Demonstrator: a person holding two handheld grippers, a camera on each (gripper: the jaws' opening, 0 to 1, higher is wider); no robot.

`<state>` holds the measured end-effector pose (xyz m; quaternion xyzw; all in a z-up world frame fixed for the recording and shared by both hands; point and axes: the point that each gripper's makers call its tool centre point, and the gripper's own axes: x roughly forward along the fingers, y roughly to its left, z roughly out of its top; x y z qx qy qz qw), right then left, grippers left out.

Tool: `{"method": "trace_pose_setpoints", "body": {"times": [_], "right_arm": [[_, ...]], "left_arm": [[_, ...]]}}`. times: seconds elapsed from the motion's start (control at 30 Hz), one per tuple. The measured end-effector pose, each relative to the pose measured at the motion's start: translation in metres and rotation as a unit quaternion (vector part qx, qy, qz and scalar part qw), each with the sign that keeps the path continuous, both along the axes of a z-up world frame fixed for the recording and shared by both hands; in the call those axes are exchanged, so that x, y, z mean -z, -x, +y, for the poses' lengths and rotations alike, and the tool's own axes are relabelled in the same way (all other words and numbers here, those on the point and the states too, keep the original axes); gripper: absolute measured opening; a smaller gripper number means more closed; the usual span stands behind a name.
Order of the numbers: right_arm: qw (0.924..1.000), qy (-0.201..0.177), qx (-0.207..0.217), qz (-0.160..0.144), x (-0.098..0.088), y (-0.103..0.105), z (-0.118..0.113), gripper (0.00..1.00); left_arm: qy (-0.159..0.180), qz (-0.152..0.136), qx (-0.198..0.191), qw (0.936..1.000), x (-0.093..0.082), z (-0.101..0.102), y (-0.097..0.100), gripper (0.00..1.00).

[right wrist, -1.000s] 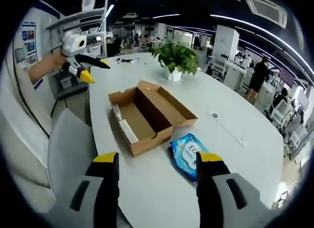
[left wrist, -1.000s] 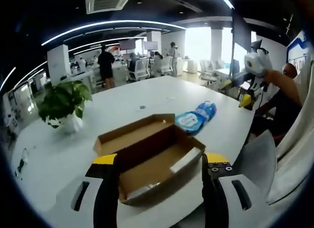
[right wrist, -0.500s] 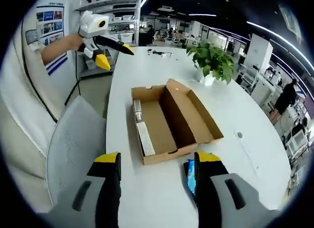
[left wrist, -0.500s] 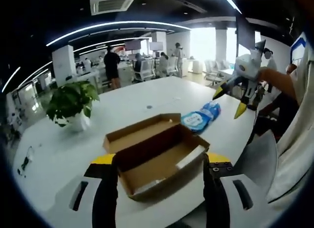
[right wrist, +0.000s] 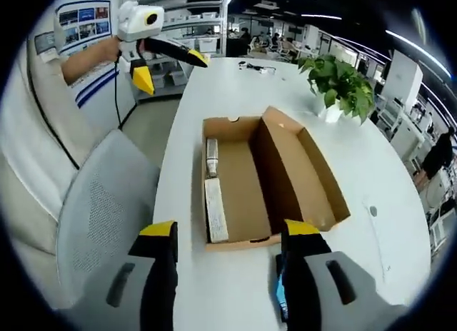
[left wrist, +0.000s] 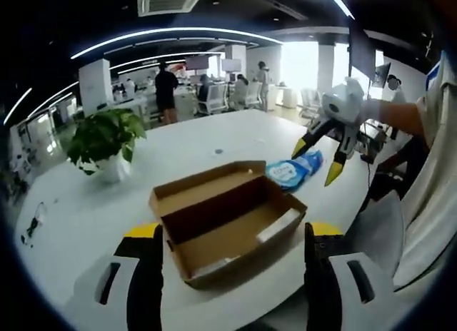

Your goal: Operate the shoe box by opening the lid, removing the specified soft item, and placing it in the target area until the item is outside and the box remains undamaged.

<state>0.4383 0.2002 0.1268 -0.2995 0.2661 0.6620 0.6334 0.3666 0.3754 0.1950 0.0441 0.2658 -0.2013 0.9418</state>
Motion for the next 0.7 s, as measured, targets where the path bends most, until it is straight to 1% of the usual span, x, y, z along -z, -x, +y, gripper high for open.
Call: {"method": "trace_pose_setpoints", "body": {"times": [0.07,0.23,0.4,0.5,0.6,0.7], "right_arm": [[1.0,0.005,-0.008,0.0,0.007,-0.001,0.005,0.54],[0.9997,0.016,-0.015,0.008,0.023,-0.005,0.013,0.54],[0.999,0.037,-0.021,0.01,0.046,-0.01,0.019,0.54],[0.9989,0.04,-0.017,0.016,0.054,-0.013,0.024,0.55],[0.9987,0.044,-0.02,0.018,0.062,-0.014,0.027,0.55],[0.9981,0.05,-0.024,0.027,0.071,-0.014,0.029,0.55]], "left_arm": [[0.006,0.0,-0.004,1.0,0.001,0.0,0.0,0.89],[0.007,0.006,-0.005,0.9999,0.005,-0.002,0.001,0.89],[0.004,0.002,0.004,1.0,0.006,-0.005,0.001,0.92],[0.0,0.0,0.003,1.0,0.007,-0.005,-0.001,0.97],[0.002,0.002,0.001,1.0,0.009,-0.004,-0.002,0.98],[0.005,0.005,0.003,1.0,0.011,-0.004,-0.003,0.99]]}}
